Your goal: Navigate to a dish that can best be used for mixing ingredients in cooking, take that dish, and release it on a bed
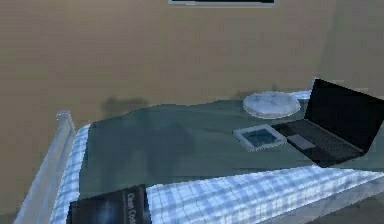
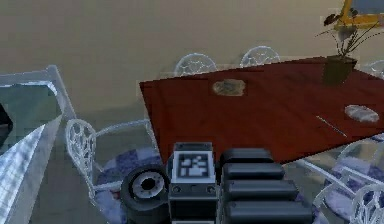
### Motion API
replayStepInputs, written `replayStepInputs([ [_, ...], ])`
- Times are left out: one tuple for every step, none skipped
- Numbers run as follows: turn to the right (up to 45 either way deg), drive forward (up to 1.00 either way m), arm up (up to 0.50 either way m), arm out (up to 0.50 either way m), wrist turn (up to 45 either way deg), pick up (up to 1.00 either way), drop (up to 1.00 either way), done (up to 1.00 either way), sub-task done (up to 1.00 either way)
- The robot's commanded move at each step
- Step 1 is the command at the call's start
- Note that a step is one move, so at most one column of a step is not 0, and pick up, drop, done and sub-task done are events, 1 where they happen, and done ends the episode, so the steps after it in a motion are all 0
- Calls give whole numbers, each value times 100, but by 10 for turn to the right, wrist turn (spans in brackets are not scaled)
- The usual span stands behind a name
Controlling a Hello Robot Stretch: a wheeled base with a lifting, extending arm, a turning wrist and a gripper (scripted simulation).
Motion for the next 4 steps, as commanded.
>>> replayStepInputs([
  [0,25,0,0,0,0,0,0,0],
  [120,0,0,0,0,0,0,0,0],
  [-120,0,0,0,0,0,0,0,0],
  [60,0,0,0,0,0,0,0,0],
])
